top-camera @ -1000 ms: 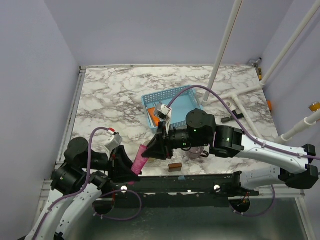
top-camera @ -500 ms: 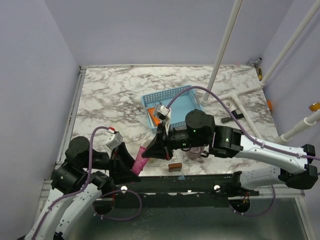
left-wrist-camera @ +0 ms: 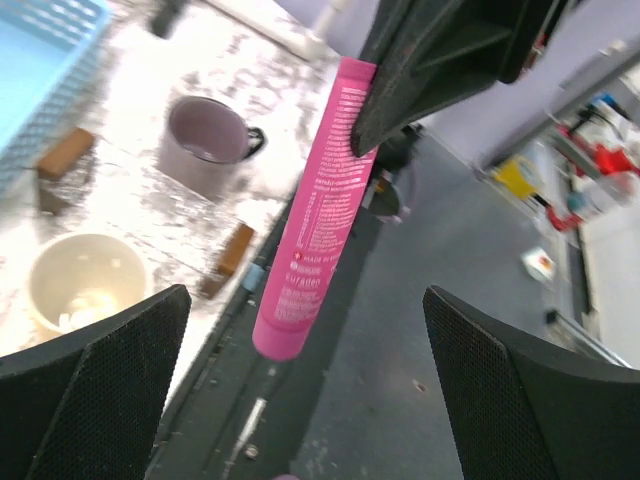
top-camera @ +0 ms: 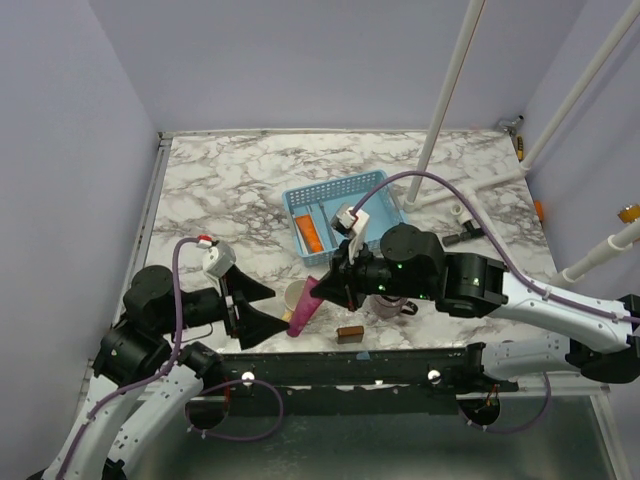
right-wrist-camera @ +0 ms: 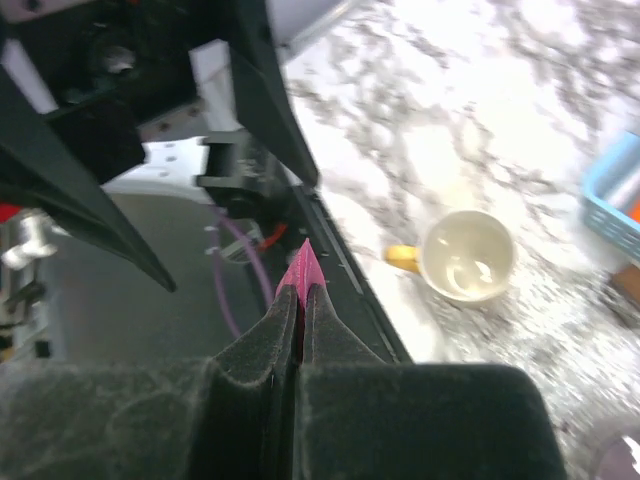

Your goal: Prepare toiletry sets of a toothbrush and toothpaste on the tray

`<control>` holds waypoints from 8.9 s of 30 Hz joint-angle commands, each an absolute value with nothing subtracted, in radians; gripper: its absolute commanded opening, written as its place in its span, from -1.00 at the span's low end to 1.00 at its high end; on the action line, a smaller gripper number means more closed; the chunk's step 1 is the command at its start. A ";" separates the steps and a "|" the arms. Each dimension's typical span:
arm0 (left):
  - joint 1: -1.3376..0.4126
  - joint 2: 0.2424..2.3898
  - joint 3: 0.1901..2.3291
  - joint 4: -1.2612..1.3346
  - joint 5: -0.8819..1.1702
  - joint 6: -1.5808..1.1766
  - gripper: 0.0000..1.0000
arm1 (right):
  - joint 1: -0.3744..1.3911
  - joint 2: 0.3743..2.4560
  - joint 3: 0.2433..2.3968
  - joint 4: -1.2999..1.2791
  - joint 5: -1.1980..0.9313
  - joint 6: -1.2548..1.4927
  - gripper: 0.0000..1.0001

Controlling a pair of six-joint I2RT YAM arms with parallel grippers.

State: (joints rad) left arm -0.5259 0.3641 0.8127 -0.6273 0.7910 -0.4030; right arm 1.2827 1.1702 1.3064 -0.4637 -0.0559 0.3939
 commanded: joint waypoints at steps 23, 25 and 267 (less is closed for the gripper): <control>-0.531 0.319 0.710 -0.581 0.384 -0.322 0.98 | 1.201 1.328 1.263 -0.582 0.698 0.445 -0.99; -0.531 0.313 0.709 -0.580 0.384 -0.324 0.97 | 1.188 1.337 1.255 -0.573 0.697 0.448 -0.99; -0.528 0.401 0.712 -0.583 0.343 -0.326 0.97 | 0.723 1.742 1.448 -0.256 0.283 0.288 -0.99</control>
State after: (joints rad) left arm -0.5259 0.3813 0.7155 -0.5854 0.3504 -0.3313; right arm 0.7200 1.8286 1.4837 -0.3428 0.2863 0.2863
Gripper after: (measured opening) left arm 0.987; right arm 0.027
